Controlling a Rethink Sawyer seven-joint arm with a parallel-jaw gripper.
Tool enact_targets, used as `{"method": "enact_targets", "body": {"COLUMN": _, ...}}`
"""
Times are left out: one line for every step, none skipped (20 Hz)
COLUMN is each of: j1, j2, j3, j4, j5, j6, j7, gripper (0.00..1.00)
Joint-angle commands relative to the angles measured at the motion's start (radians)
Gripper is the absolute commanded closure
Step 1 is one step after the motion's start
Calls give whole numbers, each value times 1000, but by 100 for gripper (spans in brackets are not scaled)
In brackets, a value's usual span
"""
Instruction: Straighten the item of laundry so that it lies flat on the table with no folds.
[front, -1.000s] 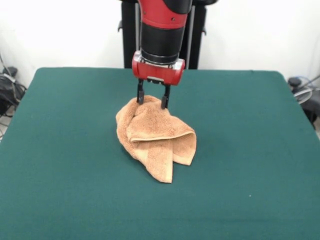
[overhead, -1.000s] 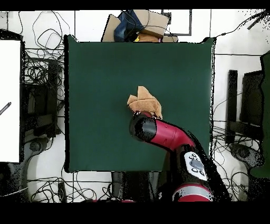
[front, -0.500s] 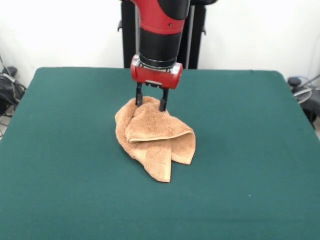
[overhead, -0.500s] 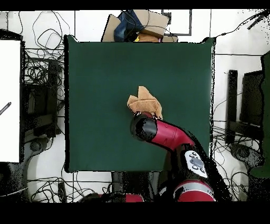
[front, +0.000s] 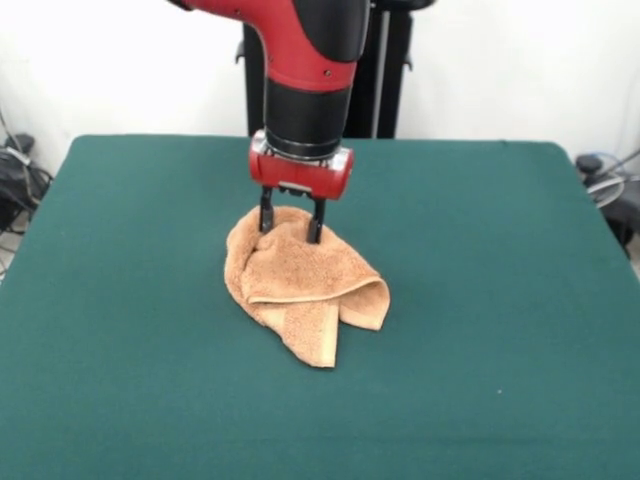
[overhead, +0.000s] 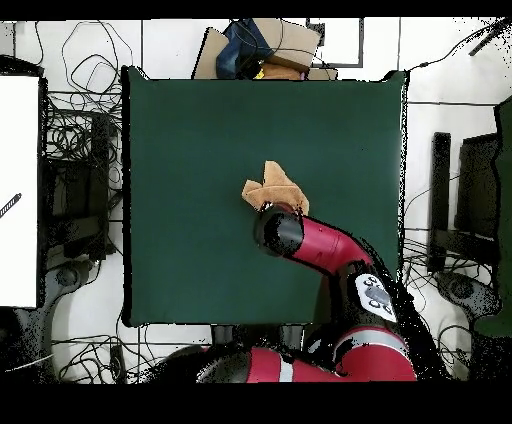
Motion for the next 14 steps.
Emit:
{"method": "enact_targets", "body": {"j1": 13, "j2": 140, "j3": 90, "j4": -82, "j5": -38, "j6": -19, "j7": 94, "gripper": 0}}
{"method": "enact_targets", "body": {"j1": 13, "j2": 160, "j3": 93, "j4": -91, "j5": -33, "j6": -35, "j7": 103, "gripper": 0}}
{"method": "enact_targets", "body": {"j1": 16, "j2": 177, "j3": 92, "j4": -100, "j5": -30, "j6": -51, "j7": 111, "gripper": 0}}
{"method": "enact_targets", "body": {"j1": 19, "j2": 186, "j3": 93, "j4": -109, "j5": -28, "j6": -60, "j7": 115, "gripper": 0}}
{"method": "enact_targets", "body": {"j1": 19, "j2": 196, "j3": 95, "j4": -115, "j5": -25, "j6": -70, "j7": 121, "gripper": 0}}
{"method": "enact_targets", "body": {"j1": 18, "j2": 202, "j3": 97, "j4": -119, "j5": -22, "j6": -70, "j7": 124, "gripper": 0}}
{"method": "enact_targets", "body": {"j1": 24, "j2": 200, "j3": 91, "j4": -119, "j5": -15, "j6": -70, "j7": 136, "gripper": 0}}
{"method": "enact_targets", "body": {"j1": 28, "j2": 196, "j3": 87, "j4": -118, "j5": -12, "j6": -64, "j7": 141, "gripper": 0}}
{"method": "enact_targets", "body": {"j1": 33, "j2": 195, "j3": 83, "j4": -121, "j5": -9, "j6": -58, "j7": 145, "gripper": 0}}
{"method": "enact_targets", "body": {"j1": 45, "j2": 194, "j3": 71, "j4": -122, "j5": -7, "j6": -61, "j7": 153, "gripper": 0}}
{"method": "enact_targets", "body": {"j1": 47, "j2": 192, "j3": 71, "j4": -120, "j5": -7, "j6": -61, "j7": 155, "gripper": 0}}
{"method": "enact_targets", "body": {"j1": 51, "j2": 190, "j3": 68, "j4": -122, "j5": -5, "j6": -61, "j7": 159, "gripper": 0}}
{"method": "enact_targets", "body": {"j1": 55, "j2": 189, "j3": 66, "j4": -123, "j5": -2, "j6": -61, "j7": 163, "gripper": 100}}
{"method": "enact_targets", "body": {"j1": 65, "j2": 190, "j3": 56, "j4": -127, "j5": 2, "j6": -53, "j7": 168, "gripper": 100}}
